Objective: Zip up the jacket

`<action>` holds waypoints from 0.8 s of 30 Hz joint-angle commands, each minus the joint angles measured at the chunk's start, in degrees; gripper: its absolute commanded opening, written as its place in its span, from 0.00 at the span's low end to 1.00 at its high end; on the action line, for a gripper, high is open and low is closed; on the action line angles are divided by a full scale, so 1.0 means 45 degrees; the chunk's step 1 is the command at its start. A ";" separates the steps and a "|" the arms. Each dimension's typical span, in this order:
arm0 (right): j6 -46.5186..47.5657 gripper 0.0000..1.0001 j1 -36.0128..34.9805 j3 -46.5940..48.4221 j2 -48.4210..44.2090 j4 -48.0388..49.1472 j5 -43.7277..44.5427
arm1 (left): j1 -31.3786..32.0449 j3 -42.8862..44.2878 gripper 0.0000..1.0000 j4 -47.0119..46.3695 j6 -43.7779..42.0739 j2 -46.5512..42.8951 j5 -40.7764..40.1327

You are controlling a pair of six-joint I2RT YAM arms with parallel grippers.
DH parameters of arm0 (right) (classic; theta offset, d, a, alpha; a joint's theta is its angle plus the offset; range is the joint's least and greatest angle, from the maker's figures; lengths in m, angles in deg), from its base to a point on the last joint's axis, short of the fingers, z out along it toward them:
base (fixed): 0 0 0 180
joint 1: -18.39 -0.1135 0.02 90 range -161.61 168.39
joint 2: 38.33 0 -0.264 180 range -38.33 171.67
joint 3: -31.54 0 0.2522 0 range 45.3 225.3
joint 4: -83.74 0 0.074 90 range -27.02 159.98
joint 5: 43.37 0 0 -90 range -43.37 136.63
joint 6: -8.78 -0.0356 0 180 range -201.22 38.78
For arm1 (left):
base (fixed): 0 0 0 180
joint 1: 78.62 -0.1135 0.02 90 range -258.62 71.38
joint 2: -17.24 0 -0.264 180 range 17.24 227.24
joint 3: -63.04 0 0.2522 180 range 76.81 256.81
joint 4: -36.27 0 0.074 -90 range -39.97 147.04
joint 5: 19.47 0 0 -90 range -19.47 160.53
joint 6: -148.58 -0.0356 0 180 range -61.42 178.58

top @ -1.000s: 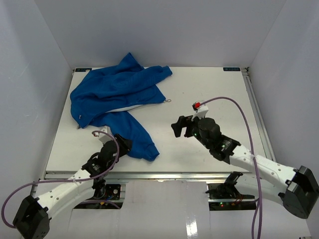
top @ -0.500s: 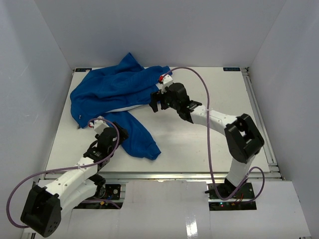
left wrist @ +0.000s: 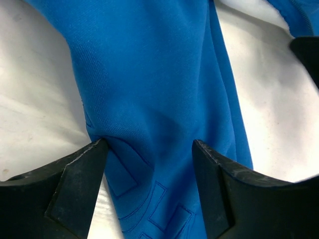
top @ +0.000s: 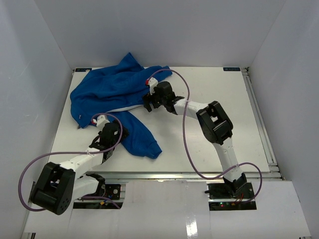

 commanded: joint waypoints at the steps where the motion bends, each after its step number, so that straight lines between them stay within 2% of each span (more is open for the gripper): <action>1: 0.0045 0.86 0.0129 0.1041 0.0697 0.0251 -0.0606 | -0.0142 -0.0056 0.71 -0.1319 -0.0023 0.0115 0.0523; 2: -0.0002 0.83 0.0131 0.1094 0.0855 0.0252 -0.0603 | -0.0143 -0.0102 0.67 -0.1403 -0.0026 0.0099 0.0509; 3: -0.0069 0.81 0.0148 0.1077 0.0974 0.0269 -0.0570 | -0.0143 -0.0152 0.56 -0.1437 -0.0060 0.0065 0.0492; 4: -0.0126 0.80 0.0166 0.1042 0.1017 0.0305 -0.0550 | -0.0160 -0.0173 0.49 -0.1439 -0.0079 0.0011 0.0438; 5: -0.0244 0.73 0.0196 0.0982 0.1008 0.0267 -0.0520 | -0.0162 -0.0175 0.43 -0.1418 -0.0081 -0.0114 0.0397; 9: -0.0534 0.41 0.0328 0.0577 0.0598 -0.0017 -0.0558 | -0.0181 -0.0050 0.16 -0.1134 -0.0119 -0.0548 0.0328; 11: -0.0775 0.19 0.0412 0.0275 0.0189 -0.0310 -0.0357 | -0.0182 0.0132 0.00 -0.0807 -0.0092 -0.0691 0.0212; 12: -0.0870 0.08 0.0459 0.0071 -0.0265 -0.0390 -0.0092 | -0.0182 0.0211 0.00 -0.0572 -0.0045 -0.0754 0.0180; 15: -0.2102 0.08 0.0869 -0.2109 -0.1740 -0.0355 0.0435 | -0.0182 0.0016 0.00 -0.0363 -0.0014 -0.1157 0.0092; 21: -0.3469 0.08 0.1613 -0.6887 -0.5998 -0.0238 0.1121 | -0.0221 -0.0488 0.00 0.0138 0.0092 -0.1628 0.0344; 24: -0.4007 0.08 0.1613 -0.9218 -0.9064 -0.0337 0.1252 | -0.0221 -0.0487 0.00 0.0540 -0.0004 -0.2074 0.0607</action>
